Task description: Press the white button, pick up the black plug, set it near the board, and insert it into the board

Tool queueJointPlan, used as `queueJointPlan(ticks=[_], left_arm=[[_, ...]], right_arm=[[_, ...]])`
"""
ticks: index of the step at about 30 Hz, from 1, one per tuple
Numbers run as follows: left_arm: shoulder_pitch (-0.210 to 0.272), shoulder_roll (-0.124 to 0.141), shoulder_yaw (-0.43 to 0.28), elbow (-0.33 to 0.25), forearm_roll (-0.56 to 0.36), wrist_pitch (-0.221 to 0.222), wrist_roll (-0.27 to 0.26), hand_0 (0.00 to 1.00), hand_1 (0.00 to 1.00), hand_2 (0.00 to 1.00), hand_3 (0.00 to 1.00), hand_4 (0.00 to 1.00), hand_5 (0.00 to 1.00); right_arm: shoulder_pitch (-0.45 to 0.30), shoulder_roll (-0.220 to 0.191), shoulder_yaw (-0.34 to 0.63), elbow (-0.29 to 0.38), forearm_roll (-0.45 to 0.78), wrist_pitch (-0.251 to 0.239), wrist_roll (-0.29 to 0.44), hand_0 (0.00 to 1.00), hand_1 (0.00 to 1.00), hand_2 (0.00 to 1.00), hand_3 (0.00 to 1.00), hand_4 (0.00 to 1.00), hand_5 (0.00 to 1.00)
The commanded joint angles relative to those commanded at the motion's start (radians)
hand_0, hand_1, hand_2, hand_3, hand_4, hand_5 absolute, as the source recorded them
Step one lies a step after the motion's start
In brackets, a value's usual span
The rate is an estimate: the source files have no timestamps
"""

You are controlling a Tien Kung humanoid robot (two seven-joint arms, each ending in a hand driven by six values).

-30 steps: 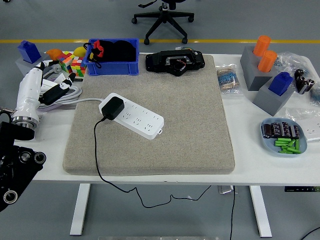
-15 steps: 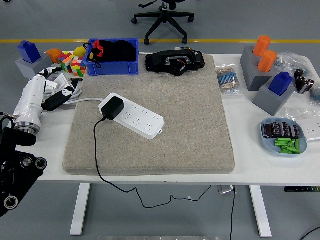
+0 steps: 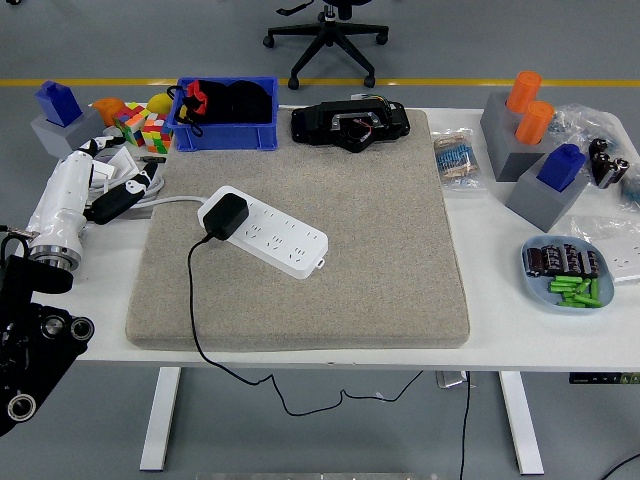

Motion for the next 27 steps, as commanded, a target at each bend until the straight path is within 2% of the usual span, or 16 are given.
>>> queueJointPlan(ticks=[13,27], left_arm=[[-0.018,0.005,0.008,-0.005,0.001,-0.004,0.005,0.959,0.938,0.863,0.789,0.816,0.65],[-0.013,0.009,0.003,-0.011,0.0,-0.006,0.008,0.964,0.939,0.864,0.789,0.816,0.649]], right_arm=[[0.001,-0.005,0.008,0.0,0.0,-0.002,0.005,0.643,0.617,0.607,0.608,0.889,0.529],[0.003,-0.007,0.002,0.0,-0.001,-0.002,0.003,0.645,0.617,0.608,0.608,0.879,0.521]])
